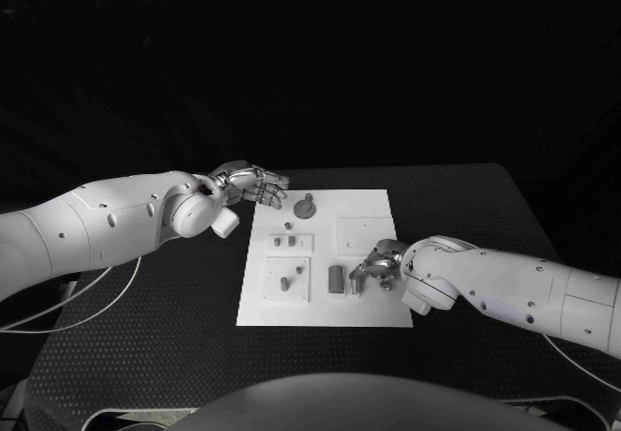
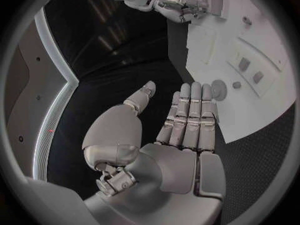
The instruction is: Assemble the parts on the task board
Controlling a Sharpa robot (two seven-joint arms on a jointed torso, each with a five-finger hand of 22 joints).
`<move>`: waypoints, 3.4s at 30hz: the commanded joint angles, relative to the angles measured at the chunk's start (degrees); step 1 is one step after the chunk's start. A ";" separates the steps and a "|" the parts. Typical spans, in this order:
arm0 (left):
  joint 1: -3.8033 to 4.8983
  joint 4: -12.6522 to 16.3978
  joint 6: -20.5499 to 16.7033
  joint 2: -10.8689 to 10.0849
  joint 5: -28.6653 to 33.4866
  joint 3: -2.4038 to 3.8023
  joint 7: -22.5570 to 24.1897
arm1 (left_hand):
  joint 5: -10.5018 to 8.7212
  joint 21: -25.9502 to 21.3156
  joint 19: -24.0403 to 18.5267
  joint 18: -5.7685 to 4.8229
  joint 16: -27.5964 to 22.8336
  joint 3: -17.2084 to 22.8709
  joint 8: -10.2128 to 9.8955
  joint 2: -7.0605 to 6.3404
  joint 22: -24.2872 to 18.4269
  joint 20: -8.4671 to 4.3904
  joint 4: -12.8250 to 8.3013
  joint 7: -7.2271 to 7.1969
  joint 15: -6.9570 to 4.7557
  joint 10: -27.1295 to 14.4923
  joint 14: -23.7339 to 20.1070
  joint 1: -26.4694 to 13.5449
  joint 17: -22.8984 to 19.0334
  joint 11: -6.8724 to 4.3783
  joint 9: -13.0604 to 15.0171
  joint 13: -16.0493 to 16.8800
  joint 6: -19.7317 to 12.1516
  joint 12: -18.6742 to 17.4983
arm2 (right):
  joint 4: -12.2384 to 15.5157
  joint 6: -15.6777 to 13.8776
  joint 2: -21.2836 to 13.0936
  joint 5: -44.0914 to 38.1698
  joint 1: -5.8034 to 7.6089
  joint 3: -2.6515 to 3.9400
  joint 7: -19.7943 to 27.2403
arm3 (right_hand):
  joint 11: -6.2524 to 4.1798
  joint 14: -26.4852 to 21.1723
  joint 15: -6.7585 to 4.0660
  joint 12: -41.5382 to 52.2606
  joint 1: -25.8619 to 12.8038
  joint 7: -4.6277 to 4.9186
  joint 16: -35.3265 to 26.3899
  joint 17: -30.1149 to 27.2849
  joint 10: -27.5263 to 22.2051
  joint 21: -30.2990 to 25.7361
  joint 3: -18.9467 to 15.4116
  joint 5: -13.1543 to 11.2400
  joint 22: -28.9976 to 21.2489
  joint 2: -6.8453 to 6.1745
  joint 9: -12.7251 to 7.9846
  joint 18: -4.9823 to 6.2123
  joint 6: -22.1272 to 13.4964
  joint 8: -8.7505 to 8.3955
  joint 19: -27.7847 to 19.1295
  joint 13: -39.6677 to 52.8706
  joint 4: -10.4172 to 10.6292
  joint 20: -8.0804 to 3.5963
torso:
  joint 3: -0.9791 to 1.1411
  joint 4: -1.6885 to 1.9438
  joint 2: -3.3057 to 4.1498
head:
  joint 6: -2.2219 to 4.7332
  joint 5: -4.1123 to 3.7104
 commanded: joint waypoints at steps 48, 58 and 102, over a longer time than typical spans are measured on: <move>0.07 0.06 0.74 0.12 -0.09 0.04 0.45 | 0.12 -0.22 -0.57 -0.23 -0.49 0.03 0.06 -0.30 -0.09 0.09 0.27 -0.06 0.27 -0.34 -0.13 -0.26 0.13 0.15 -0.04 0.05 -0.25 -0.21 | 1.12 2.81 0.48 -2.30 -0.45 -0.03 3.59 | -0.11 -2.05 0.00 -0.52 4.53 -0.13 -0.16 -1.15 -0.64 -0.68 3.46 -0.23 1.00 2.70 0.35 0.31 0.79 1.01 -0.29 0.50 -2.73 0.50 | 0.03 -0.01 -0.01 | 0.00 0.11; 0.07 0.00 0.74 0.08 -0.10 0.04 0.41 | 0.12 -0.21 -0.57 -0.23 -0.50 0.03 0.06 -0.30 -0.09 0.10 0.29 -0.05 0.27 -0.35 -0.14 -0.27 0.14 0.16 -0.05 0.05 -0.26 -0.21 | 0.97 3.57 0.50 -1.66 -0.46 -0.03 4.77 | 1.02 -4.22 0.79 -0.69 -3.86 1.13 -0.19 -3.06 -1.92 -1.33 4.09 -0.28 0.93 -10.31 -0.74 0.31 -2.42 -0.69 -0.42 0.80 9.87 0.34 | 0.00 0.00 -0.02 | 0.00 0.15; 0.06 -0.02 0.80 0.16 -0.18 0.04 0.50 | 0.12 -0.19 -0.60 -0.20 -0.56 0.04 0.07 -0.24 -0.08 0.11 0.30 -0.05 0.28 -0.35 -0.13 -0.23 0.20 0.16 -0.04 0.05 -0.27 -0.21 | -1.54 2.48 1.04 -3.97 -1.82 -0.03 5.16 | -0.84 -0.21 -0.33 -0.67 5.23 -0.88 -0.33 -0.11 0.87 -0.42 4.15 -0.17 0.86 3.71 0.59 0.31 2.07 2.75 0.32 0.04 -2.84 0.12 | 0.01 -0.02 -0.01 | 0.00 0.02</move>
